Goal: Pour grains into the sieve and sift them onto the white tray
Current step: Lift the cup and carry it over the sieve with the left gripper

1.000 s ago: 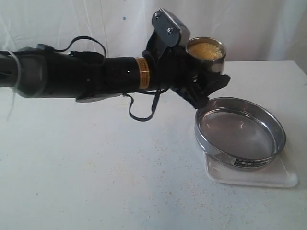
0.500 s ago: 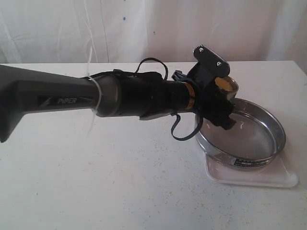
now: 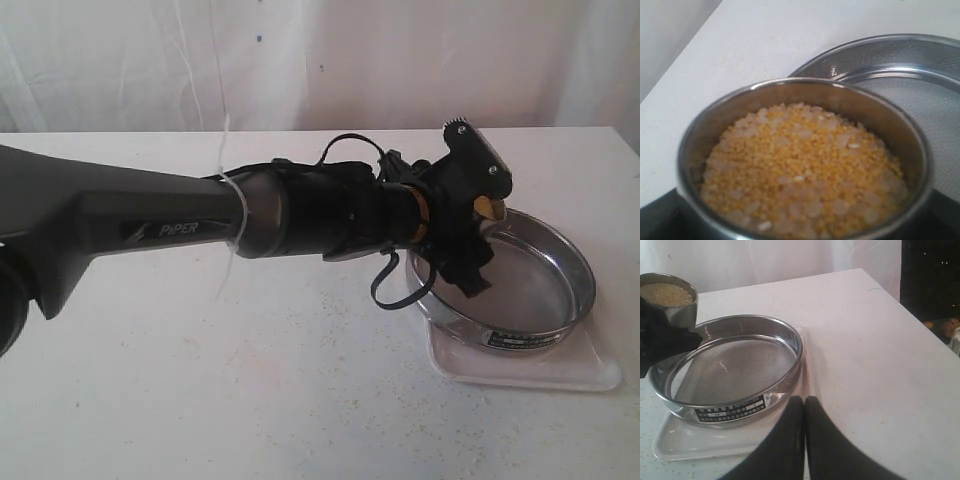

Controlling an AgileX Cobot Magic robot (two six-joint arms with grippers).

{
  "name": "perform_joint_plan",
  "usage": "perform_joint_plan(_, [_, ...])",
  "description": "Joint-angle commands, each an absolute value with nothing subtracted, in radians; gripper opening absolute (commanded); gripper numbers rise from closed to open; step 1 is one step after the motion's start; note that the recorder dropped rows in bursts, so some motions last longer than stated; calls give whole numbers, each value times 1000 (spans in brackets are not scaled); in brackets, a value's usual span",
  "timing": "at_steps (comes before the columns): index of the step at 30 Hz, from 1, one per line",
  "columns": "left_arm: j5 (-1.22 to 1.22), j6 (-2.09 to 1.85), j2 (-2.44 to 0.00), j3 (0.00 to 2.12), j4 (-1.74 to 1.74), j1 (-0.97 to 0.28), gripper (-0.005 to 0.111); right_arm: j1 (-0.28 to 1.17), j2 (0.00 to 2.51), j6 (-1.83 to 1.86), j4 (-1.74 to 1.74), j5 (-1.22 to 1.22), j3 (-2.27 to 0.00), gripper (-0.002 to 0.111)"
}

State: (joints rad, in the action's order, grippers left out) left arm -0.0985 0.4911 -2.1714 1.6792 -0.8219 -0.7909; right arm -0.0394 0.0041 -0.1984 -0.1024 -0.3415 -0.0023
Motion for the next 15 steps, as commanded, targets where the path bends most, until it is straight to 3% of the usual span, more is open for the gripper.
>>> perform_joint_plan(1, [-73, 489, -2159, 1689, -898, -793, 0, -38, 0, -198, -105, -337, 0, 0])
perform_joint_plan(15, [-58, 337, -2177, 1702, -898, -793, 0, -38, 0, -198, -105, -337, 0, 0])
